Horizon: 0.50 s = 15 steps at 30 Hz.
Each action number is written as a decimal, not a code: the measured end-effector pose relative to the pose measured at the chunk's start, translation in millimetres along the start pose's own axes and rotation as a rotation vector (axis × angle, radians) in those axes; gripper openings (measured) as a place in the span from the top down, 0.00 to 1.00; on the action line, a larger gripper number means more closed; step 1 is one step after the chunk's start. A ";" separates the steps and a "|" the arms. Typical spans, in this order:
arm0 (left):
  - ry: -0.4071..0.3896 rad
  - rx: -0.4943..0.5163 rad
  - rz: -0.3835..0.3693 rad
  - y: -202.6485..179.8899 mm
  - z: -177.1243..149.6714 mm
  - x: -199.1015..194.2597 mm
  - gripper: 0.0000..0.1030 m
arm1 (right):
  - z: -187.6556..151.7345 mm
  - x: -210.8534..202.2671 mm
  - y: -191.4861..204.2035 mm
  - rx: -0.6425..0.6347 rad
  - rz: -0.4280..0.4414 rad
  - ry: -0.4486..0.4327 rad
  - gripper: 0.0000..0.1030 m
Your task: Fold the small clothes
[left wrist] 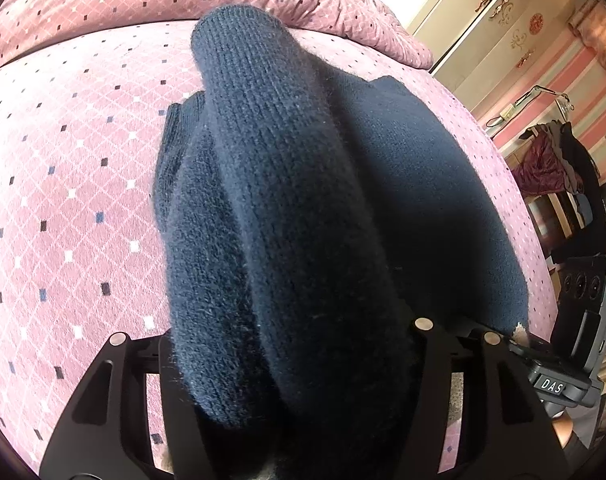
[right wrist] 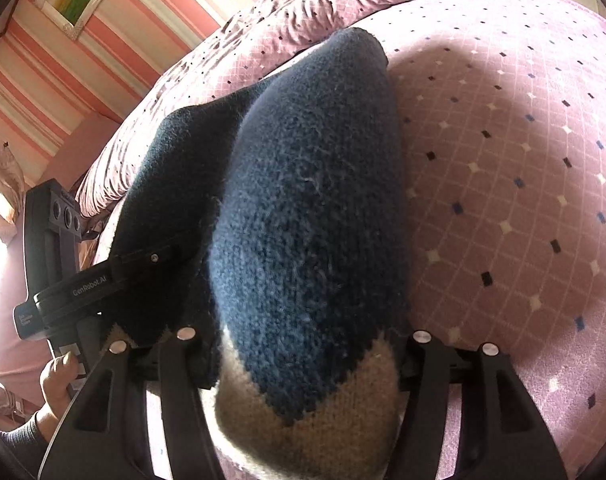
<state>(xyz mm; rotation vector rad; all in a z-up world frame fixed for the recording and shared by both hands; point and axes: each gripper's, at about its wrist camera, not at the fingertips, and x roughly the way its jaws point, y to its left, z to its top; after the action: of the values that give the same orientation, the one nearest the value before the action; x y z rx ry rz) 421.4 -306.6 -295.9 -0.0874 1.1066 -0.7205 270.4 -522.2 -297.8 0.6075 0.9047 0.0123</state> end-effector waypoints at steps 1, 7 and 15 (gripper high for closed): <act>0.002 0.000 0.002 0.1 0.4 0.1 0.43 | 0.3 0.0 0.1 0.001 0.001 0.001 0.41; 0.012 -0.014 0.009 -2.4 5.3 4.9 0.31 | 1.7 2.2 -0.9 0.005 0.010 0.017 0.33; 0.033 -0.032 0.009 9.6 4.9 -2.1 0.13 | 6.8 -4.2 -0.2 0.016 -0.016 0.001 0.11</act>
<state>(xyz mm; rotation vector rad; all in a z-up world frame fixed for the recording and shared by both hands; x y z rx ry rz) 429.6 -299.4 -295.8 -0.0976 1.1495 -0.6988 272.7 -526.7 -291.8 0.6153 0.9115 -0.0089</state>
